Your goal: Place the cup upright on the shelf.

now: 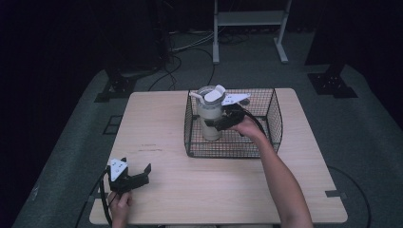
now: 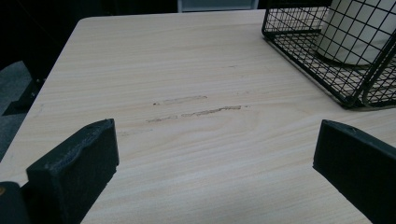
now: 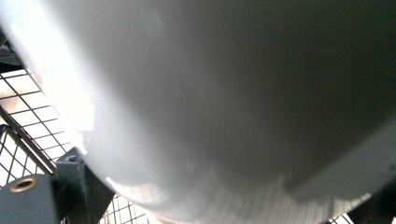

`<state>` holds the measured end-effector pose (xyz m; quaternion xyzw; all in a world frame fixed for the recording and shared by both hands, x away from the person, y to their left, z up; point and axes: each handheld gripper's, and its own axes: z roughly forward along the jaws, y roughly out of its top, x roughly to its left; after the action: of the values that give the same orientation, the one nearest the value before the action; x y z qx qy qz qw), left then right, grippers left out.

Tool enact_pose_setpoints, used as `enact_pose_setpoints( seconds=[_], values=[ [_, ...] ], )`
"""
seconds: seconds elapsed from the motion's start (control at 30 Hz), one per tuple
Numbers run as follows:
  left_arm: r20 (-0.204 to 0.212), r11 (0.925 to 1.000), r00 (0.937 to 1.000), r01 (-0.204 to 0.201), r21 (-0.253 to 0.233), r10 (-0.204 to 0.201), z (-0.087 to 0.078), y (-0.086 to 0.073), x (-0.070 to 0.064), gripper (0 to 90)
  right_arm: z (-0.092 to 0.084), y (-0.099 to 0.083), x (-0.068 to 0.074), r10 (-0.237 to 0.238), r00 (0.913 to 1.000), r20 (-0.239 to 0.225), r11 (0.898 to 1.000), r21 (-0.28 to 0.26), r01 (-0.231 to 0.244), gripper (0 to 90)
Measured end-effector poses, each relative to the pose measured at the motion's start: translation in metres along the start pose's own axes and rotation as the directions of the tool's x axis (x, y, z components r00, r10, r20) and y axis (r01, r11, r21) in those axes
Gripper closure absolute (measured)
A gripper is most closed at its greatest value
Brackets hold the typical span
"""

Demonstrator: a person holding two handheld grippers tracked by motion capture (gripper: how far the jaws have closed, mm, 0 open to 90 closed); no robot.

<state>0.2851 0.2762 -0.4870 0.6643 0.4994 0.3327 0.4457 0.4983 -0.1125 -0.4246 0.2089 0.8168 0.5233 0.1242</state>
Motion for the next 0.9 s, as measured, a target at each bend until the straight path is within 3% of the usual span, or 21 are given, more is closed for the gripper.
enact_pose_setpoints(
  seconds=[0.53, 0.9],
  values=[
    [-0.001, 1.0000, 1.0000, 0.002, 0.000, -0.002, 0.000, 0.000, 0.000, 0.0, -0.005, 0.001, 0.001, -0.008, 0.9999, 0.011, 1.000, 0.022, 0.007, 7.7],
    [-0.005, 1.0000, 1.0000, 0.002, 0.007, -0.002, 0.000, 0.000, 0.000, 0.0, -0.012, 0.003, 0.002, -0.011, 0.9998, 0.018, 0.998, 0.067, 0.010, 7.6]
  ],
)
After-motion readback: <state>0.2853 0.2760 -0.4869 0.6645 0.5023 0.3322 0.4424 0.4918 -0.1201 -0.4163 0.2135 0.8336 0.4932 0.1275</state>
